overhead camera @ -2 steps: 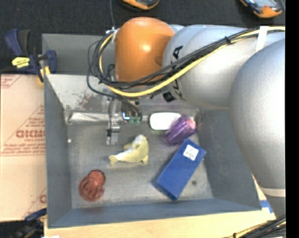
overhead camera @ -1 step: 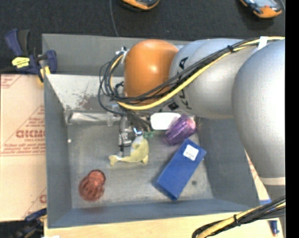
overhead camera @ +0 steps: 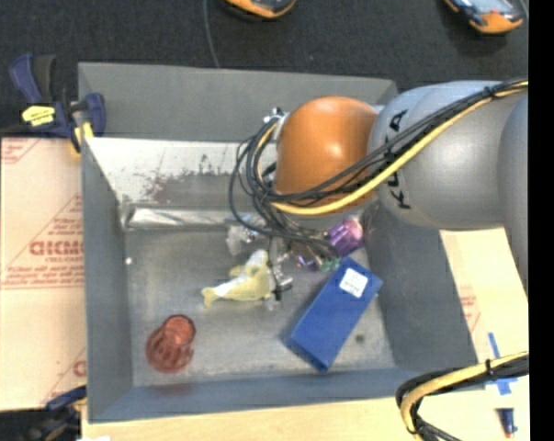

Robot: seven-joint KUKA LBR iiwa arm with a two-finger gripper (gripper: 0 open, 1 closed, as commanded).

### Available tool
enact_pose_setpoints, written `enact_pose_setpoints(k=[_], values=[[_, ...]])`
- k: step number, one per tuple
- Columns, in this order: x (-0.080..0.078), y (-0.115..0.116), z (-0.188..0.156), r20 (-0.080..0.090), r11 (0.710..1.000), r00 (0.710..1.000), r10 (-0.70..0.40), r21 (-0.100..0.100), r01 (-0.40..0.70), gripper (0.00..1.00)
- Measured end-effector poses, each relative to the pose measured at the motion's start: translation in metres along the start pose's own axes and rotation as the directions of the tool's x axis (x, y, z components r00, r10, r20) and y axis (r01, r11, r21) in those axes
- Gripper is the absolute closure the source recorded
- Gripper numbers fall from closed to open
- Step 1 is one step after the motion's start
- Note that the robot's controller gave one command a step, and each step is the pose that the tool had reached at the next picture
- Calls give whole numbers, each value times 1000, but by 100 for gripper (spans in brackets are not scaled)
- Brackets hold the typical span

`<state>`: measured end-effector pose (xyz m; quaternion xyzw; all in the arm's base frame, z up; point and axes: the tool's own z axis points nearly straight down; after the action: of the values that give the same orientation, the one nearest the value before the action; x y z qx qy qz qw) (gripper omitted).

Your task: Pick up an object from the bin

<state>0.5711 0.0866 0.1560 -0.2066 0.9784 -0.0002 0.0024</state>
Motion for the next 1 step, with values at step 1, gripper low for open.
enact_pose_setpoints(k=[1], values=[[-4, -13, 55, -1, 985, 985, -174, -2, 174, 0]])
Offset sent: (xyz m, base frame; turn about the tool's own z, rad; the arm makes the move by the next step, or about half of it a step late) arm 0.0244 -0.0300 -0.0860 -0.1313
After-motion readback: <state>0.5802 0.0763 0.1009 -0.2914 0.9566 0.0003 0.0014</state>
